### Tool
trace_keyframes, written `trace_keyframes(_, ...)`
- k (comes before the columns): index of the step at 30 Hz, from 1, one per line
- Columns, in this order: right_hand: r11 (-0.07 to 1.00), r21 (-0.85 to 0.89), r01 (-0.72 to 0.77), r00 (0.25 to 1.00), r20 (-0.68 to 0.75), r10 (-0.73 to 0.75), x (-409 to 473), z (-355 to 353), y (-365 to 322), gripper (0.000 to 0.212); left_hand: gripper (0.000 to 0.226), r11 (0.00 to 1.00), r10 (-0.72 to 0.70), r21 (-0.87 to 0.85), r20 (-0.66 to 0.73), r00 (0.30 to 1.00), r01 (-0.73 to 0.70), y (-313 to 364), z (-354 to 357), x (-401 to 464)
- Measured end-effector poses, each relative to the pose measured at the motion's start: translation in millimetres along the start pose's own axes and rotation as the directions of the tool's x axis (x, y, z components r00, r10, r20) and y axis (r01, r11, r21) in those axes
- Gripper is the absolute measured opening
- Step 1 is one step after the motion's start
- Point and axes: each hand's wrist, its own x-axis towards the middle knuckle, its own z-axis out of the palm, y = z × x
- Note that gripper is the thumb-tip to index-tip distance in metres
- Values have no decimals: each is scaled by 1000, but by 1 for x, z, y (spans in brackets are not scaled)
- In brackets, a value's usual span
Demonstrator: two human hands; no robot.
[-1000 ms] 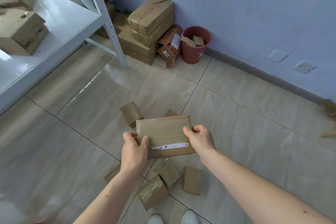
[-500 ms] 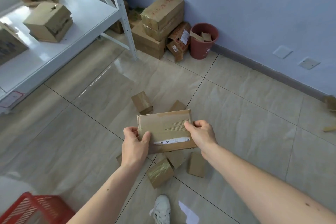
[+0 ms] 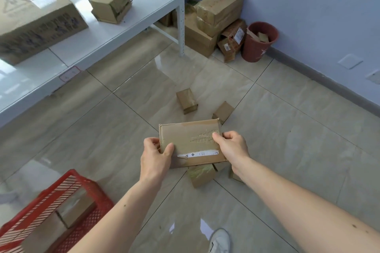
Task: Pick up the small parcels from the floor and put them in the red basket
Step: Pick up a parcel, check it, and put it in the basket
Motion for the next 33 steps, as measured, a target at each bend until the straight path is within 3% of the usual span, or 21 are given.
trace_keyframes(8, 999, 30, 24, 999, 40, -26, -85, 96, 14, 23, 29, 999, 33, 16, -24, 999, -33, -61, -115, -4)
trace_keyframes(15, 998, -50, 48, 992, 119, -42, -135, 173, 34, 24, 33, 1000, 3, -8, -88, 996, -4, -121, -194, -11)
trace_keyframes(22, 979, -158, 132, 964, 252, -90, -175, 242, 58, 20, 34, 983, -131, -149, -168, 977, 106, -200, -246, -26)
trace_keyframes(33, 937, -292, 190, 910, 410, -56, -248, 362, 123, 20, 47, 942, -276, -245, -180, 944, 229, -335, -334, -53)
